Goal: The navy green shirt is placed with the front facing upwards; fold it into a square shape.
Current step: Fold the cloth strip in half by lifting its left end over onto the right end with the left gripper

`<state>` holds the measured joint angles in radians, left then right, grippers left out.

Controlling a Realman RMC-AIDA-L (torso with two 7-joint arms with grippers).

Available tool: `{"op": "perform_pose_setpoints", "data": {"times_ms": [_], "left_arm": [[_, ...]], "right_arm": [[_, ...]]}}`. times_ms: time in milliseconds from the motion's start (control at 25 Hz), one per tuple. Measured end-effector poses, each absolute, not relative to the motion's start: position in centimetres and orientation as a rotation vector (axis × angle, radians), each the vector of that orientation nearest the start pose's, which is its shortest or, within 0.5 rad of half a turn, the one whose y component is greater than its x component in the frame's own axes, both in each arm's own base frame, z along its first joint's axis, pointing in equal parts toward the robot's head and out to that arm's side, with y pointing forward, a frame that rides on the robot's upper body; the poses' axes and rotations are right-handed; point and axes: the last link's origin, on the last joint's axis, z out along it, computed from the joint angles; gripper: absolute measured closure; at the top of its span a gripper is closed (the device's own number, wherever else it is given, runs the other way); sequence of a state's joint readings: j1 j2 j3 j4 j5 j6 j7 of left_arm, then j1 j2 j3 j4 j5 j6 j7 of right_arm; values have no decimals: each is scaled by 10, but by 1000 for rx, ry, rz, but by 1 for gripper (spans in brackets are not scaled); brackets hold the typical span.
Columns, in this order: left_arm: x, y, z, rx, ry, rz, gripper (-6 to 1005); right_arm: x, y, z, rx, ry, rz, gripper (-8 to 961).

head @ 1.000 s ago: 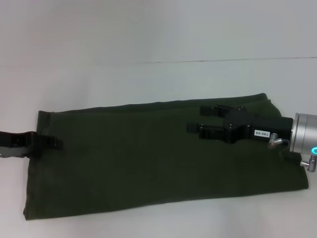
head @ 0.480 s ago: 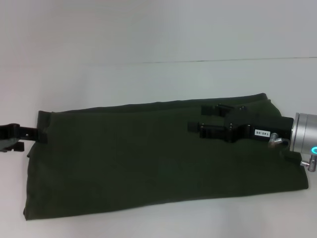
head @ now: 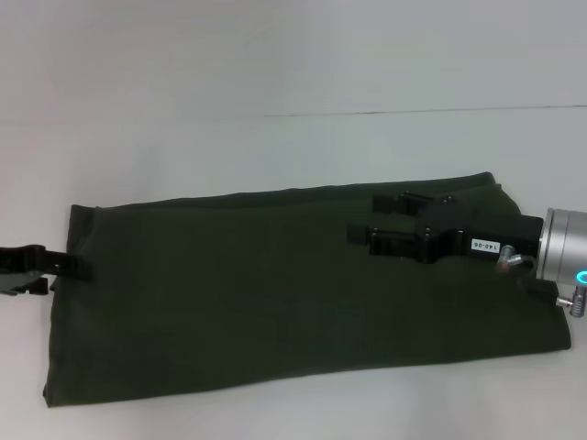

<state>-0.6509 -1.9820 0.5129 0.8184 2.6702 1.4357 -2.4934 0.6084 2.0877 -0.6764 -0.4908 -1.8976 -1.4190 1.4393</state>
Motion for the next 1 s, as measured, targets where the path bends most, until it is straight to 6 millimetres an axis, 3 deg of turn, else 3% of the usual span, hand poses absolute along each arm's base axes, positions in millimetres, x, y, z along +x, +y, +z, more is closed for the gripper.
{"op": "perform_pose_setpoints", "data": {"times_ms": [1000], "left_arm": [[-330, 372, 65, -1980, -1737, -24, 160]], "right_arm": [[246, 352, -26, -2610, 836, 840, 68]]}}
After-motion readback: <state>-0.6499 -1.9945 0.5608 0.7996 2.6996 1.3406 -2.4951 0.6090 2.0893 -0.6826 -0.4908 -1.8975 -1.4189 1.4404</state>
